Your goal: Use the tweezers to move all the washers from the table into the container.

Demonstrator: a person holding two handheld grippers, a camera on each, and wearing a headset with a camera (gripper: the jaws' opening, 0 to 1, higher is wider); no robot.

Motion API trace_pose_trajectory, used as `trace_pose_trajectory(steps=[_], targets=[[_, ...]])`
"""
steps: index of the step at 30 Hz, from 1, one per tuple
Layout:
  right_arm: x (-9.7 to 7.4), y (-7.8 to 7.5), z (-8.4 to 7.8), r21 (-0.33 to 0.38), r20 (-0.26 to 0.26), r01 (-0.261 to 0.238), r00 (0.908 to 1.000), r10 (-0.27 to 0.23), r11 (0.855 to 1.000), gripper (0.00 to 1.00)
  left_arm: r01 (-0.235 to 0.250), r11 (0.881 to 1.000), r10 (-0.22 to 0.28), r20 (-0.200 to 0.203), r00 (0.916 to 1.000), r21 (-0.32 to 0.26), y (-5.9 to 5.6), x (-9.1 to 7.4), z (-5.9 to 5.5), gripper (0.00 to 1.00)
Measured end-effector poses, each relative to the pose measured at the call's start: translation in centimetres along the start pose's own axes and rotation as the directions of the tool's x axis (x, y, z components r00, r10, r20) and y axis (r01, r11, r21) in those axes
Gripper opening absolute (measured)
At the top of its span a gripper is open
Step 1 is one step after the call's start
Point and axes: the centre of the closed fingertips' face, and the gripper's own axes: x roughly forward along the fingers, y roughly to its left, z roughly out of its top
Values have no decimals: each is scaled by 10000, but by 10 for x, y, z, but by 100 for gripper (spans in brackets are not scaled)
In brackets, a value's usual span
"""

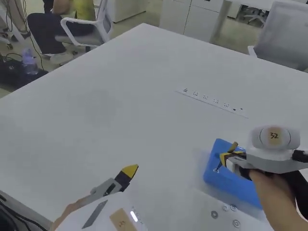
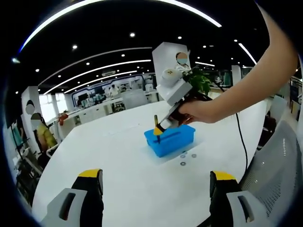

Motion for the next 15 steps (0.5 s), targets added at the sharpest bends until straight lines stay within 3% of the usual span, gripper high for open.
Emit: trace_pose_trajectory(steps=[7,15], targets=[[4,1,-10,47,-93,-84,9999,84,10000,4,19,10000,-19,-43,10000,-28,-1,1,-1,95],[3,2,-8,-153,135,-35,9999,37,9999,4,43,10000,-43,-41,10000,-16,-1,1,-1,94]])
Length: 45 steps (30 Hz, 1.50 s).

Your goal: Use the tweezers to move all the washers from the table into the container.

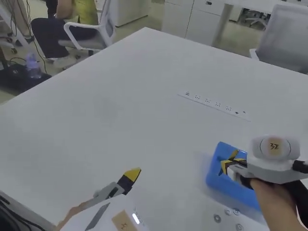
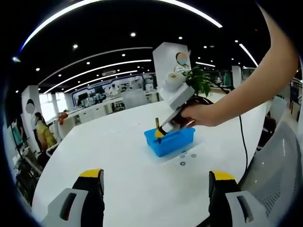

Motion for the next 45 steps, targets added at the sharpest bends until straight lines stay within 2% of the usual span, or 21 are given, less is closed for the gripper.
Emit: trace_pose_trajectory(steps=[7,14,20,26,34,41,45], targets=[[-5,-2,0,-146,-89,104,9999,-106,9998,4,-7,10000,7,-39,10000,68,0,0,0,94],[-24,1,13,121,405,-26,9992,21,9999,4,-15,9998,15,7,10000,187,-1,0,0,94],[-40,7,14,253,649,-104,9979,88,9996,4,72,9999,-76,221,9997,149,-3,-1,4,95],[-67,11,24,399,1358,-114,9907,59,9991,4,78,9999,-80,212,9997,86,-2,-1,3,95],[-88,25,14,16,1409,-304,9896,299,9995,4,101,9998,-103,136,9999,172,-3,0,2,96],[-93,35,-2,210,1244,-521,9910,491,9984,4,142,9997,-145,98,9998,214,-4,0,2,95],[-89,40,-16,458,1025,-757,9922,707,9961,4,287,9996,-284,351,9990,-64,-5,-1,6,97]])
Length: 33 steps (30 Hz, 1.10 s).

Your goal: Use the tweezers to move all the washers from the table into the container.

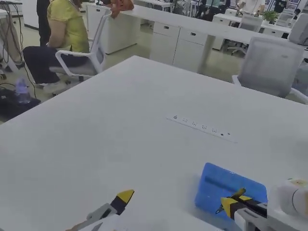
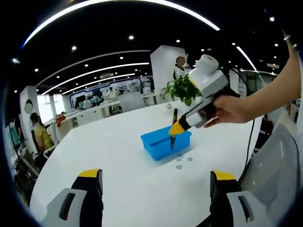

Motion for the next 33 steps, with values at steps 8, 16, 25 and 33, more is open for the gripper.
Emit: trace_pose_trajectory(steps=[8,16,25,33], targets=[[7,8,-28,519,-512,-178,9985,204,9985,4,10,10000,-9,-116,9999,80,-1,1,-2,96],[14,7,-35,705,-700,-202,9972,252,9973,4,-43,10000,45,-238,9997,58,1,1,-4,95],[17,5,-43,497,-1054,-161,9942,213,9986,4,-73,9999,79,-353,9993,150,1,2,-7,94],[17,7,-49,419,-1074,-87,9941,132,9991,4,-62,9997,71,-408,9991,241,0,2,-7,94]])
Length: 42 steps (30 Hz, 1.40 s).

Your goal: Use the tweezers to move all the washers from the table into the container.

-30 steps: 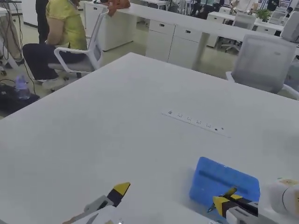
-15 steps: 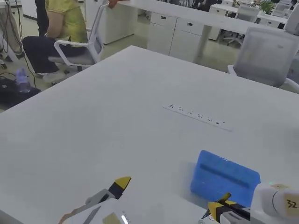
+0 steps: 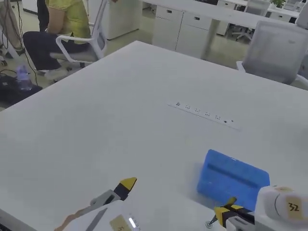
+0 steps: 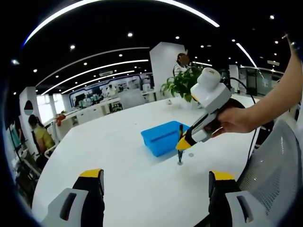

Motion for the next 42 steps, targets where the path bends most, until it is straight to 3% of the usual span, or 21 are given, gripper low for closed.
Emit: trace_pose_trajectory(steps=[7,22,37,42], targets=[[1,-1,1,-122,67,94,9999,-93,9999,3,-10,10000,10,-64,10000,50,0,1,-1,93],[-2,6,2,-282,-445,60,9990,-73,9996,3,-27,9998,28,-82,10000,199,-1,0,-1,92],[-24,-8,35,488,547,-27,9985,0,9988,3,41,9997,-37,-142,9999,255,-3,0,-3,94],[-30,-15,50,398,875,104,9961,-139,9992,3,105,9993,-98,-203,9997,361,-5,1,-4,93]])
